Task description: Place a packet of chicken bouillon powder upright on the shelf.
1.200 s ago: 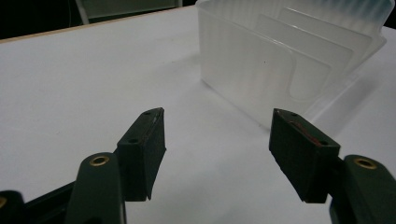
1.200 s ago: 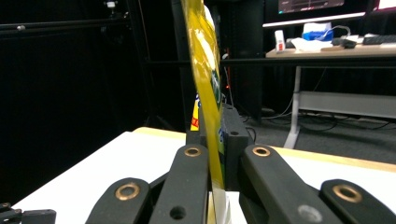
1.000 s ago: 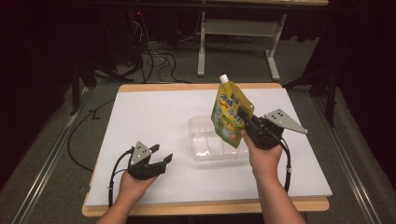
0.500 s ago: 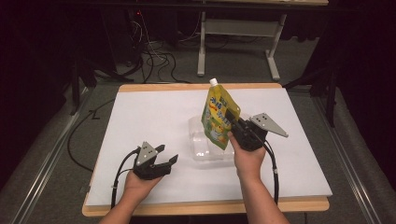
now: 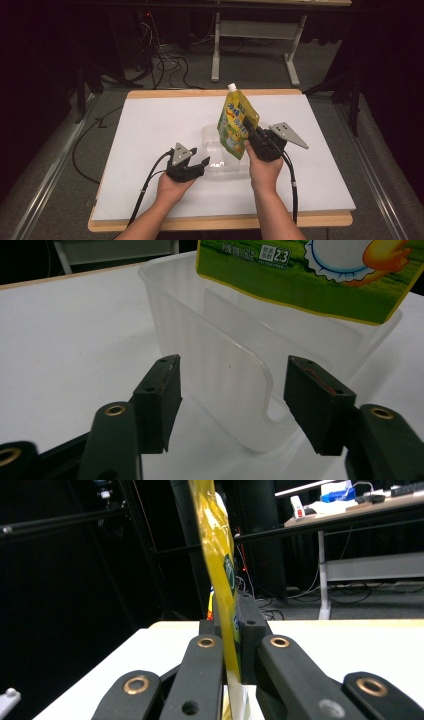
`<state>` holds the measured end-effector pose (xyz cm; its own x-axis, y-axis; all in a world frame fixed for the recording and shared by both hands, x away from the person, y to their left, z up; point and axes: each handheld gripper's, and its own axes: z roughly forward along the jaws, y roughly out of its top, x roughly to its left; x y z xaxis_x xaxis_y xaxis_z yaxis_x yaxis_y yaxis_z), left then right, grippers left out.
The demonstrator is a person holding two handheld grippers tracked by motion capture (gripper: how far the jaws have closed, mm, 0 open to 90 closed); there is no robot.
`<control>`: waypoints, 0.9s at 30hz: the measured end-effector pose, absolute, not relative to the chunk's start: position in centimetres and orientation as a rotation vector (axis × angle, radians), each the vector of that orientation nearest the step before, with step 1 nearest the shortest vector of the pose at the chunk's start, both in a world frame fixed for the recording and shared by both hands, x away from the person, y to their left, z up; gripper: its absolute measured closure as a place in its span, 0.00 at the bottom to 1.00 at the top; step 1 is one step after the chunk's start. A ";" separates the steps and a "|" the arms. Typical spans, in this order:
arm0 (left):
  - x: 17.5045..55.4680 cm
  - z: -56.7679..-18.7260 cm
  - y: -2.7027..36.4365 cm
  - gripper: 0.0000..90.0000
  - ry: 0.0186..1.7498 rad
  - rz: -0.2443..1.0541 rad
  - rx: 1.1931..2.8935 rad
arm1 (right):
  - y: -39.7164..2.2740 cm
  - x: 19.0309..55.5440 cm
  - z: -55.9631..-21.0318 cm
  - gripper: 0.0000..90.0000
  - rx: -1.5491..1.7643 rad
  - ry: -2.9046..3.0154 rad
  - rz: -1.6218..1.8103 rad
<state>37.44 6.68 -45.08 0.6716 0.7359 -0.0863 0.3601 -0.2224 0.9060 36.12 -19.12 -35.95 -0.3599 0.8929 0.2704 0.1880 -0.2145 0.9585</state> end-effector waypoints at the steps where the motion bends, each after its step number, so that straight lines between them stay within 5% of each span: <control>1: 37.4 -45.0 6.5 0.49 0.867 0.455 1.832 | -19.1 36.1 -36.0 1.00 1.297 1.483 1.622; 12: 37.3 -45.5 5.6 0.73 0.851 0.504 1.879 | -18.7 36.1 -36.5 1.00 1.310 1.472 1.593; 27: 37.0 -45.6 5.5 0.75 0.853 0.521 1.895 | -19.6 36.1 -37.0 1.00 1.328 1.454 1.574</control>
